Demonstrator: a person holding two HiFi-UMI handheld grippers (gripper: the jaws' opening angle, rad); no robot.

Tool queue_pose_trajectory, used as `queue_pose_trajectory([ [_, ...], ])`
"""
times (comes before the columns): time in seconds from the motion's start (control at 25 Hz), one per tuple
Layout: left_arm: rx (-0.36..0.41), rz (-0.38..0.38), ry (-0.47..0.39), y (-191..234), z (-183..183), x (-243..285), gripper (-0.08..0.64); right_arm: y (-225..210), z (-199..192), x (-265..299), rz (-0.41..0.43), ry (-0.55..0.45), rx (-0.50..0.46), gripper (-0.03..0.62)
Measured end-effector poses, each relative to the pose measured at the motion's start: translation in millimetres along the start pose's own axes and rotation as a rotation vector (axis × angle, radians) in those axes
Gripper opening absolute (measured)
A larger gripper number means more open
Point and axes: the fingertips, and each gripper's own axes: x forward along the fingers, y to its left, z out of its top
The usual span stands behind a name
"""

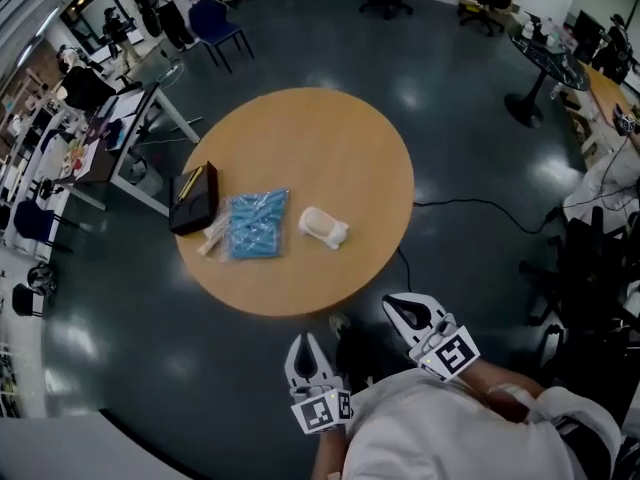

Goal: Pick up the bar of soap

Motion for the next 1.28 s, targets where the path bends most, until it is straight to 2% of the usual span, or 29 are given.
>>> queue_pose_trajectory([
  [0.12,0.029,-0.069,-0.01,28,17,61,0.006,-18,-4,56,-0.032,0.02,-0.011,0.014],
  [0.24,0.013,-0.13,0.0,49,29,102,0.006,-30,-4,97,-0.061,0.055,-0.02,0.014],
  [0.4,-0.023,-0.17,0.02,67,34,147,0.006,-50,-23,147,-0.075,0.122,-0.021,0.014],
  [0.56,-0.039,-0.196,0.042,74,31,174,0.006,-69,-65,191,-0.036,0.227,-0.042,0.014],
  [0.76,-0.039,-0.178,0.074,82,22,198,0.006,-89,-127,233,0.017,0.37,-0.065,0.014],
  [0.92,-0.052,-0.158,0.089,86,18,215,0.006,-105,-186,256,0.067,0.532,-0.106,0.014],
  [1.0,-0.063,-0.144,0.105,89,14,223,0.006,-110,-210,266,0.091,0.627,-0.09,0.019],
  [1.04,-0.071,-0.138,0.113,89,12,226,0.006,-112,-221,269,0.105,0.673,-0.083,0.038],
  [1.12,-0.076,-0.131,0.122,88,9,230,0.006,-113,-242,274,0.143,0.763,-0.088,0.197],
  [1.28,-0.075,-0.114,0.139,91,3,238,0.006,-113,-278,284,0.195,0.902,-0.168,0.261],
])
